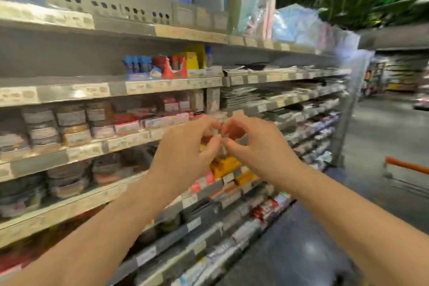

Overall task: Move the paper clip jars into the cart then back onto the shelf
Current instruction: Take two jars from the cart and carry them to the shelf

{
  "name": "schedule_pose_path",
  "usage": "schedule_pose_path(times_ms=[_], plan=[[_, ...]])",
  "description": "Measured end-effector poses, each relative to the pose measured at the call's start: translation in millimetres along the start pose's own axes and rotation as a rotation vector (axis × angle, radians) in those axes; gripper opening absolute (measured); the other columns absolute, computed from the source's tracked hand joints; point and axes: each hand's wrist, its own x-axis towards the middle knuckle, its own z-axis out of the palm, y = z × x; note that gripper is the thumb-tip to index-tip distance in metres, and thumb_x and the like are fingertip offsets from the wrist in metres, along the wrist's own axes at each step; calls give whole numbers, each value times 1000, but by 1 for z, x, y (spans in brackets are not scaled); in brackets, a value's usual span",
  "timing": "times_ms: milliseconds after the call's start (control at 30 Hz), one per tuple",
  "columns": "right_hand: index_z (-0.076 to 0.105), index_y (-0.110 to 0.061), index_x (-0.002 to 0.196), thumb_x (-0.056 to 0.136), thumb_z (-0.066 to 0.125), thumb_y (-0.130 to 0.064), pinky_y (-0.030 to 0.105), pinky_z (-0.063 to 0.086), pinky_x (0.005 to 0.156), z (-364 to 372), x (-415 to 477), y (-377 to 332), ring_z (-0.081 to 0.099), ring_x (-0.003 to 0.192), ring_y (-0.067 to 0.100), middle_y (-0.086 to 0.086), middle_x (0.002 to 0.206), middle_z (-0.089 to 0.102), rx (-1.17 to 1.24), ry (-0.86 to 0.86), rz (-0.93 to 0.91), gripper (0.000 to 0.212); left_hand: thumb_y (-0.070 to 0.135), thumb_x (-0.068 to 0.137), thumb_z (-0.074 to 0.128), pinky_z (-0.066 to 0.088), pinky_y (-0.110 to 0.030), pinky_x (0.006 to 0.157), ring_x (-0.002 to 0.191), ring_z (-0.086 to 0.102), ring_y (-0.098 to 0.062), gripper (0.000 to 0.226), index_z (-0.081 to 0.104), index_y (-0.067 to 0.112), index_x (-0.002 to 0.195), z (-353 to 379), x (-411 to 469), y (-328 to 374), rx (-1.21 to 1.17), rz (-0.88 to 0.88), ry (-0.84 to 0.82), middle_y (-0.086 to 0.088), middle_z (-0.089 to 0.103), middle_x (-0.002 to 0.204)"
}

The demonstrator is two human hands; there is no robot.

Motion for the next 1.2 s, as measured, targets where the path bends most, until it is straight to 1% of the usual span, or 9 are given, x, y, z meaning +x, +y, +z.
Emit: schedule_pose_path(times_ms=[267,433,600,700,767,833,933,1067,1200], plan=[[63,-20,91,84,60,-15,30,44,74,-96,-158,141,57,78,12,-7,80,61,-153,109,467,10,33,80,50,43,-26,69,79,61,-13,32,63,19,105,177,-2,124,-298,131,-305,6,66,90],[65,-18,99,88,57,-14,31,51,76,-127,-241,222,62,80,14,-7,86,62,-186,138,784,14,26,90,55,47,-28,72,73,53,5,20,60,22,109,292,2,178,-451,222,-525,17,56,88],[68,-17,93,84,60,-11,26,45,79,-149,-296,289,58,84,11,-5,90,66,-255,157,996,14,22,91,55,37,-13,67,83,55,-7,21,60,21,111,390,19,234,-532,343,-696,8,61,99],[67,-17,97,86,59,-12,19,41,79,-155,-324,323,55,85,5,-11,89,61,-225,138,1099,15,26,91,54,42,-25,73,87,57,-11,21,59,24,111,438,22,257,-562,366,-782,12,58,98],[66,-15,101,88,58,-11,15,39,78,-155,-344,344,53,87,4,-9,92,60,-193,131,1153,15,28,91,55,41,-25,71,85,57,-14,23,60,21,112,466,23,269,-548,408,-796,11,57,94],[64,-14,105,90,56,-13,17,40,81,-150,-361,362,52,89,5,-6,96,60,-152,104,1214,16,27,90,56,38,-19,67,82,56,-12,22,61,20,110,491,21,276,-556,392,-842,10,58,91],[62,-14,110,92,55,-18,21,41,81,-142,-394,400,51,89,7,-4,99,60,-106,54,1286,19,32,89,52,42,-26,74,80,55,-9,24,60,21,109,537,7,288,-544,335,-928,8,61,92],[59,-14,114,94,54,-21,22,35,73,-123,-439,452,47,85,10,-8,96,52,-22,12,1422,22,22,92,52,38,-14,67,79,53,-7,20,59,21,110,587,-27,297,-465,244,-1038,11,58,91],[59,-14,116,93,53,-16,22,36,74,-99,-476,490,50,89,14,-6,99,52,78,-29,1498,24,22,93,50,44,-25,73,80,55,-10,22,58,18,113,628,-64,306,-400,146,-1124,7,60,91]])
